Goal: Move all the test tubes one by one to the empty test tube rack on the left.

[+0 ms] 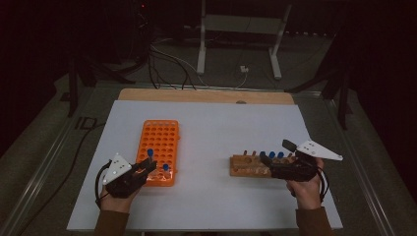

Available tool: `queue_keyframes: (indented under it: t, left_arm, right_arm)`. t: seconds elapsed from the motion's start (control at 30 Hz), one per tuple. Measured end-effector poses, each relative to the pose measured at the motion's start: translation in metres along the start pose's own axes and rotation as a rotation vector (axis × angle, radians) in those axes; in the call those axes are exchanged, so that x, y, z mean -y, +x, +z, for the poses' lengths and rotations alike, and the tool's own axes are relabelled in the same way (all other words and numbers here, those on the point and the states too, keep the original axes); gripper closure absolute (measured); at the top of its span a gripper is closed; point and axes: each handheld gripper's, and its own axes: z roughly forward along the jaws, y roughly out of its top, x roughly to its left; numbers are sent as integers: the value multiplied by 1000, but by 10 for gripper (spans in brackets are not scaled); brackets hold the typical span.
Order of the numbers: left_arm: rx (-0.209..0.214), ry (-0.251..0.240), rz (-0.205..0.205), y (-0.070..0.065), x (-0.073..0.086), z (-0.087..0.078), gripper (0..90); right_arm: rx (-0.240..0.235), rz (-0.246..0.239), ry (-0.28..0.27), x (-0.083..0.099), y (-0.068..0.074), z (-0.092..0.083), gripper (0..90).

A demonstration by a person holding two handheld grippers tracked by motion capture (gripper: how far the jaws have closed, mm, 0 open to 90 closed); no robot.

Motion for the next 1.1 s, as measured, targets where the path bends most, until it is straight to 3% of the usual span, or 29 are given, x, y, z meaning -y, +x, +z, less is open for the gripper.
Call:
queue_keyframes:
  t: [0.73,1.1]
  left_arm:
    - [27,36,20,-4,10,12,763]
    - [25,152,55,-8,19,16,763]
  right_arm:
    - [-5,5,2,2,0,2,0]
    - [-7,5,-1,3,-1,0,1]
